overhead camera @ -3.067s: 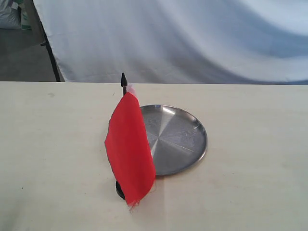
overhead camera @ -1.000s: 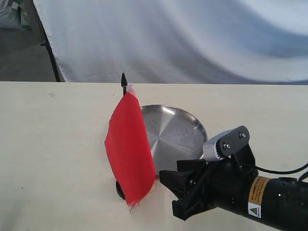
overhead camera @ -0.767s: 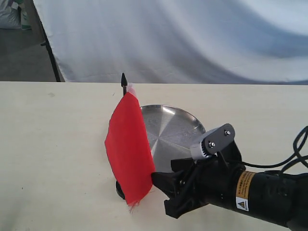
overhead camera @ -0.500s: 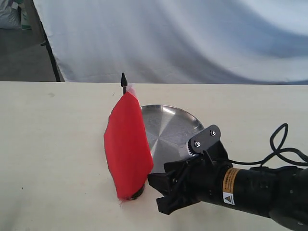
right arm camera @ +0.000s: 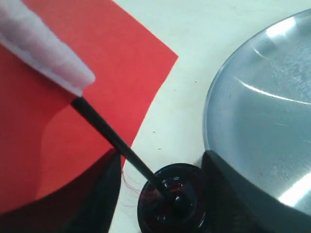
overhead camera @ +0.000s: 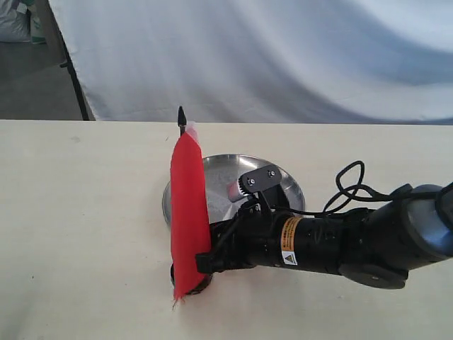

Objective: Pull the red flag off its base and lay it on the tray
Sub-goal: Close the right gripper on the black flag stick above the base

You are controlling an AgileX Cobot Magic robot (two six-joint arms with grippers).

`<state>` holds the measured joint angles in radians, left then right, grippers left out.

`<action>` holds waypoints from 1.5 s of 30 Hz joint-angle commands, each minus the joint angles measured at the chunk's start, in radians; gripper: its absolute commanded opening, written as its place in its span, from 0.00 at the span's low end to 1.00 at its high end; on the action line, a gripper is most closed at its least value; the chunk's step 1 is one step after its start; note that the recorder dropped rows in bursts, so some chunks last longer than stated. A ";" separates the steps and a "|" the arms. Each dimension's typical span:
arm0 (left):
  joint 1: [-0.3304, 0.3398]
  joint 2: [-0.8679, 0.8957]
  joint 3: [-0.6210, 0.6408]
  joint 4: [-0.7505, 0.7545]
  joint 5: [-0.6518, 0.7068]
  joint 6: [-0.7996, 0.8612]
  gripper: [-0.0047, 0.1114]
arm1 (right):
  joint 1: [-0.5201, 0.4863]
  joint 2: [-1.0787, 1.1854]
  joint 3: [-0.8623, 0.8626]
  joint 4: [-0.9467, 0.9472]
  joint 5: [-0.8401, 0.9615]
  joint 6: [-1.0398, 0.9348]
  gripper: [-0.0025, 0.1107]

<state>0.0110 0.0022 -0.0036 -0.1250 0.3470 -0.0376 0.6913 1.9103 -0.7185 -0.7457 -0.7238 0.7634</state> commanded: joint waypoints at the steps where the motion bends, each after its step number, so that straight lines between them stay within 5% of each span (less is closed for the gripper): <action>1: 0.002 -0.002 0.004 -0.008 -0.003 -0.004 0.04 | -0.001 0.027 -0.039 -0.011 -0.011 0.030 0.44; 4: 0.002 -0.002 0.004 -0.008 -0.003 -0.004 0.04 | -0.001 0.043 -0.057 -0.004 -0.007 0.040 0.40; 12: 0.002 -0.002 0.004 -0.008 -0.003 -0.004 0.04 | -0.001 0.075 -0.059 -0.018 -0.002 0.040 0.02; 36: 0.002 -0.002 0.004 -0.008 -0.003 -0.004 0.04 | -0.001 0.077 -0.059 -0.065 -0.214 0.068 0.02; 45: 0.002 -0.002 0.004 -0.008 -0.003 -0.004 0.04 | -0.001 0.077 -0.059 -0.149 -0.214 -0.101 0.02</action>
<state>0.0110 0.0022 -0.0036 -0.1250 0.3470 -0.0376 0.6839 1.9932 -0.7730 -0.8283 -0.8434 0.6791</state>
